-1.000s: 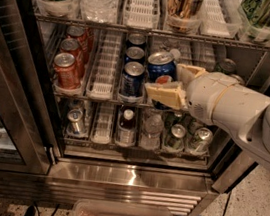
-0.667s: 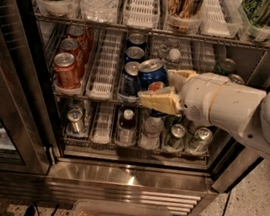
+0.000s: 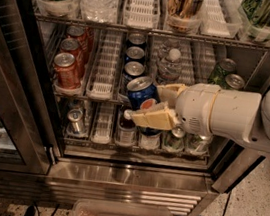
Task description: Pick pepsi can from middle shelf of fridge
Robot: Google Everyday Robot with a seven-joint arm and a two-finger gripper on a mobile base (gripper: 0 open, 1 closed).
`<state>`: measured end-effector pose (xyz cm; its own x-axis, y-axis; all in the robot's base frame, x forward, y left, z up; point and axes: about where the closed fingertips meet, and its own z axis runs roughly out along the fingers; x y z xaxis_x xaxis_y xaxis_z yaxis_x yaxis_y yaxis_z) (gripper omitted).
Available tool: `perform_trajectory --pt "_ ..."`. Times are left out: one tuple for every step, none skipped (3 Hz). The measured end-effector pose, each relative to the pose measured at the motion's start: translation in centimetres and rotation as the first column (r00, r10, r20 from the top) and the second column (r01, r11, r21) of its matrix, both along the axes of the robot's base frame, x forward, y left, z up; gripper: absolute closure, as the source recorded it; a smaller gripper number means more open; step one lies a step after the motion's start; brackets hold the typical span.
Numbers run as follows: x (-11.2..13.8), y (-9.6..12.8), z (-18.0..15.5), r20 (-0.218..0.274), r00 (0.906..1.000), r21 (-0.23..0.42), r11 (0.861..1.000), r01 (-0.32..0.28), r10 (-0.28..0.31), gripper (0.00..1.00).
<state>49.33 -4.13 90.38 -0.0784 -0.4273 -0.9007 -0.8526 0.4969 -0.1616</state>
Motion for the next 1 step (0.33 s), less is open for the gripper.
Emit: perform_trajectory --pt "0.00 0.00 0.00 0.000 1.0000 0.000 1.000 0.000 0.000 1.00"
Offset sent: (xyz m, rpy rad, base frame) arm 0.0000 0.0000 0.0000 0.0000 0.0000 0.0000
